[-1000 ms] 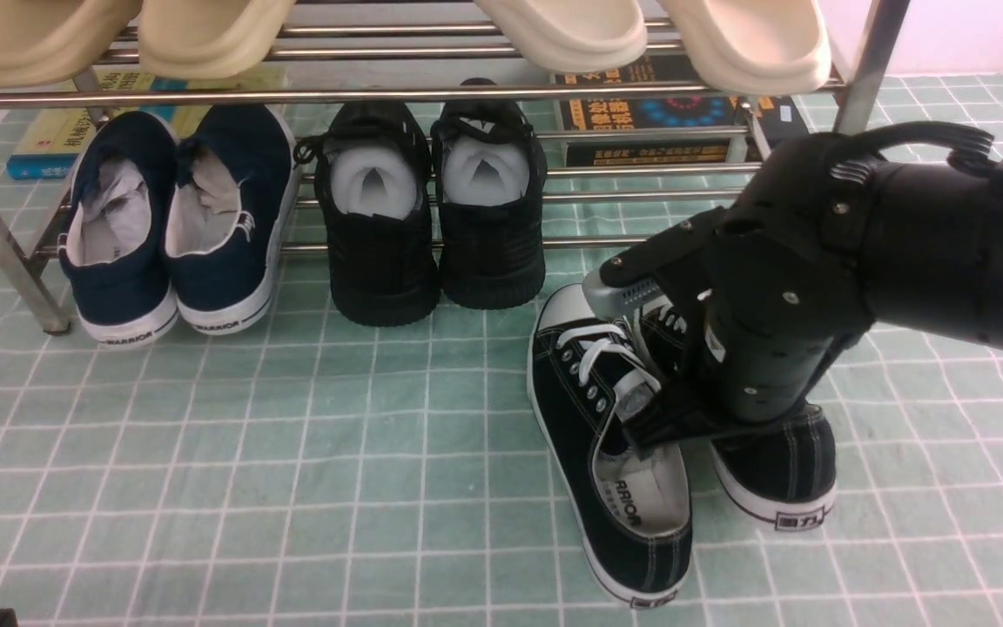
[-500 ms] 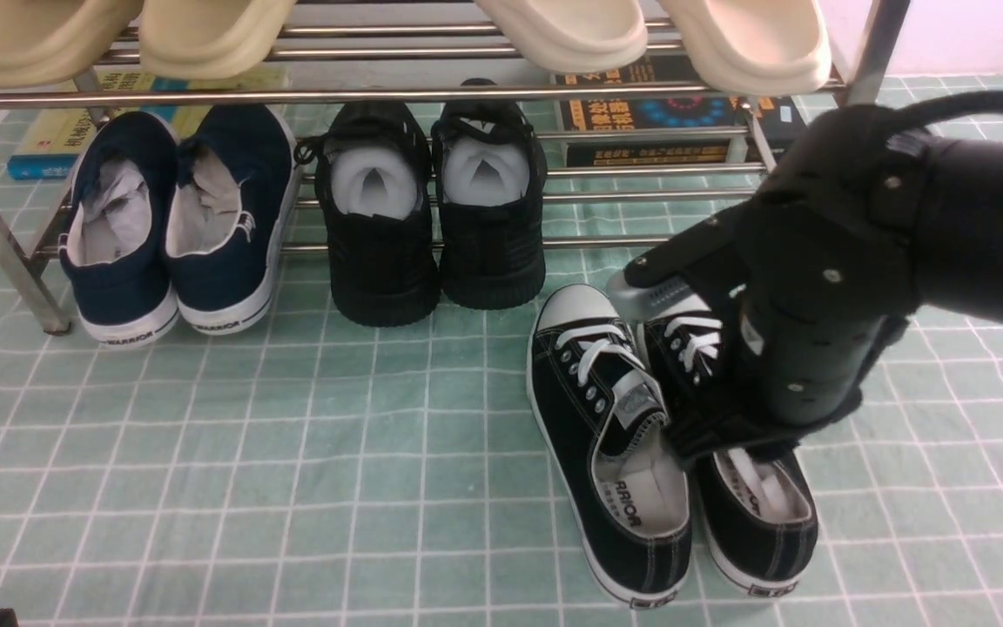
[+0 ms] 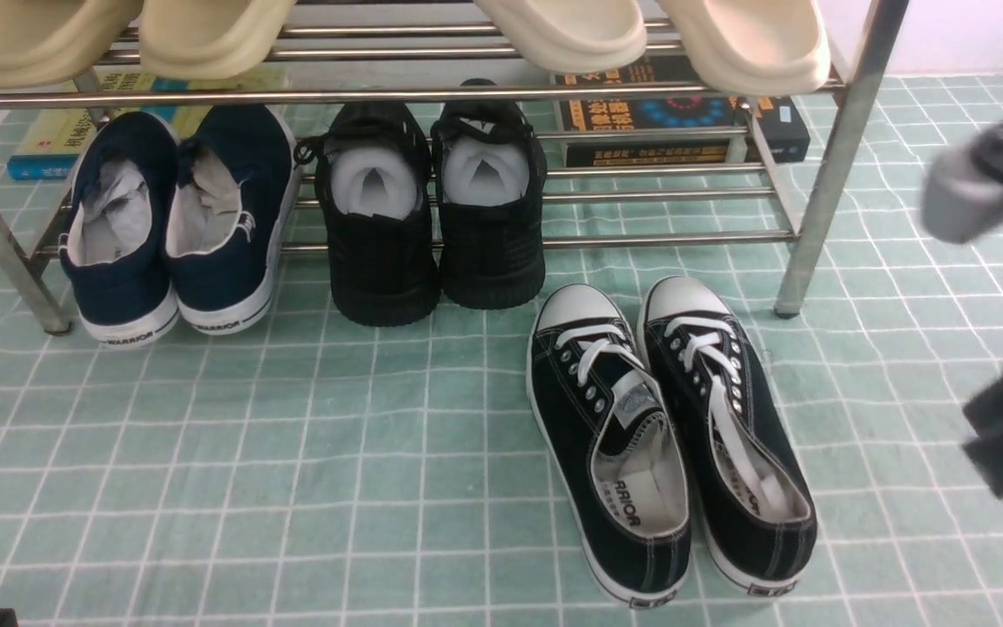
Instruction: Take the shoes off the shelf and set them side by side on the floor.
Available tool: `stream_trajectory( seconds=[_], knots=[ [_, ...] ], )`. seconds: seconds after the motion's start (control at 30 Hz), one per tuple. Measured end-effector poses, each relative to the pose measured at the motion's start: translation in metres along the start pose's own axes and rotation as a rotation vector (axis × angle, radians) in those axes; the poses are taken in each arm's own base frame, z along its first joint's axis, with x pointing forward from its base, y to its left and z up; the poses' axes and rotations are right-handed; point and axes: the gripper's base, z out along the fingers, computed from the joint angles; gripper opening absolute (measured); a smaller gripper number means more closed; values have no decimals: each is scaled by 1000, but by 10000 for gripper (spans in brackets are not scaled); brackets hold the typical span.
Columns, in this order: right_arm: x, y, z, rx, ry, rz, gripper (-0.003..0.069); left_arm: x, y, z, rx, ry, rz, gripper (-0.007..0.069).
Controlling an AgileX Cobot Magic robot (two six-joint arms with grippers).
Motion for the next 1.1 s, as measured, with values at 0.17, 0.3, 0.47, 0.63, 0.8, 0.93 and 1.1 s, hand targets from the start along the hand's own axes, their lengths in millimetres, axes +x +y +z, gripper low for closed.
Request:
stream_trajectory(
  seconds=[0.17,0.3,0.47,0.63,0.8,0.93,1.1],
  knots=[
    [46,-10,-2,-60,-149,6,-15,0,0,0,0,0,0,242],
    [84,-13,31,-153,-409,1,-15,0,0,0,0,0,0,242],
    [113,-12,68,-256,-686,-5,-15,0,0,0,0,0,0,242],
    [120,-11,73,-299,-826,-16,-14,0,0,0,0,0,0,242],
    [127,-12,81,-298,-821,-24,-11,0,0,0,0,0,0,242],
    [128,-12,83,-291,-803,-28,-10,0,0,0,0,0,0,242],
    [129,-12,84,-289,-797,-28,-7,0,0,0,0,0,0,242]
  ],
)
